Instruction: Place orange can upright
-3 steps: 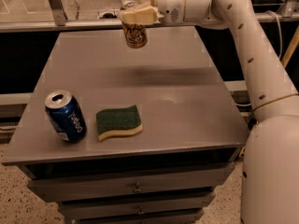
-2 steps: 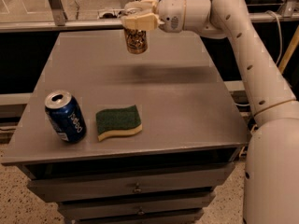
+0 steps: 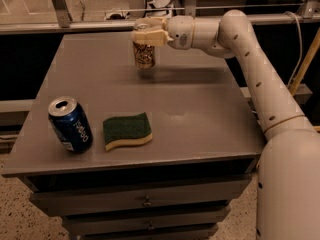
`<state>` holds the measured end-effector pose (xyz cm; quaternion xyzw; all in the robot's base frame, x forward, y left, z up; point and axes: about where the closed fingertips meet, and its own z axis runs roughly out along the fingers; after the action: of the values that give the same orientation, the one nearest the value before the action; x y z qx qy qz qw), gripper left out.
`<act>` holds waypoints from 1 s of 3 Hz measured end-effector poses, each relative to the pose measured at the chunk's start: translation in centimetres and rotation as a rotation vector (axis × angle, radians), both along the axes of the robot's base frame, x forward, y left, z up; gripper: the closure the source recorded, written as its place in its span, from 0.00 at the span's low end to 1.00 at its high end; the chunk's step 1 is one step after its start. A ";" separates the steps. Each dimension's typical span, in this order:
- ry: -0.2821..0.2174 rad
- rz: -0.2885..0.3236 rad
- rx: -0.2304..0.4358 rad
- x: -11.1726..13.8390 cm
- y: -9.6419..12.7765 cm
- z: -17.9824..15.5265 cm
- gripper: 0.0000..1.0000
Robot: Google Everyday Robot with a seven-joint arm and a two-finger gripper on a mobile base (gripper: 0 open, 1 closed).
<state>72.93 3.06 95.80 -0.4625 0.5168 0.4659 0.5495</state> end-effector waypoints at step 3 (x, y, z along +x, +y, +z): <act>-0.053 -0.003 0.030 0.5 0.0 -1.7 0.12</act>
Offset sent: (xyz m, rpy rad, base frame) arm 0.0072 -0.0131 -0.0229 0.0240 -0.0914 -0.0245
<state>73.41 3.10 94.09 -0.4653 0.4958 0.4605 0.5706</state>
